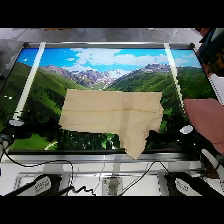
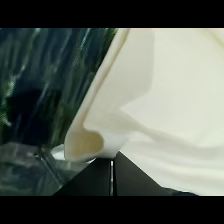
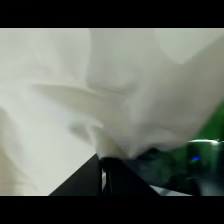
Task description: Fold the clothes and pants, and hang the long-sleeved shirts on hangers.
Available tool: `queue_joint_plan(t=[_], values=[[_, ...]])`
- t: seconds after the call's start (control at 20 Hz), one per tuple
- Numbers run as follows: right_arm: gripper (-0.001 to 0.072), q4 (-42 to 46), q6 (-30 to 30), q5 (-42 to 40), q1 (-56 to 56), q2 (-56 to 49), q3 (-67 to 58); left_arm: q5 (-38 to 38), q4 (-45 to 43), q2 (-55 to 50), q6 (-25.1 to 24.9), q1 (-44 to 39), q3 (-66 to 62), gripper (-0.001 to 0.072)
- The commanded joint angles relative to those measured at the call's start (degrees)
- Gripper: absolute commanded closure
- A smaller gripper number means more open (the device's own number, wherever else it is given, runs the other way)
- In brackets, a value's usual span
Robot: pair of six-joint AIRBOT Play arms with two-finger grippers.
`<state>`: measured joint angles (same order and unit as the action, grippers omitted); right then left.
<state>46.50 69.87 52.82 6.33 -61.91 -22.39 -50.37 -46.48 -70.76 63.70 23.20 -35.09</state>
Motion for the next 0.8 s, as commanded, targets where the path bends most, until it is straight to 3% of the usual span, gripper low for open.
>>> queue_joint_plan(t=[0.0, 0.15, 0.35, 0.6, 0.75], values=[[0.0696, -2.0, 0.0, 5.9, 0.0, 8.6, -1.6, -4.6, 1.1, 0.7, -1.2, -0.8, -3.6, 0.0693], [0.0695, -2.8, 5.7, 3.9, 0.0, 17.1, -7.2, -5.2, 8.5, 4.0, -2.5, -1.4, -7.3, 0.0693], [0.0695, -4.9, 15.3, -15.1, -0.4, 18.8, -13.2, 3.4, 22.6, 5.7, -4.8, -3.1, -9.8, 0.0694], [0.0696, -7.8, 16.7, -30.7, -5.1, 3.9, -19.6, 30.1, 24.3, 3.0, -4.7, -15.1, -10.4, 0.0694], [0.0695, -8.5, 17.2, -32.5, -5.1, -8.0, -28.2, 36.3, 24.2, -4.5, -4.6, -20.1, -16.5, 0.0695]])
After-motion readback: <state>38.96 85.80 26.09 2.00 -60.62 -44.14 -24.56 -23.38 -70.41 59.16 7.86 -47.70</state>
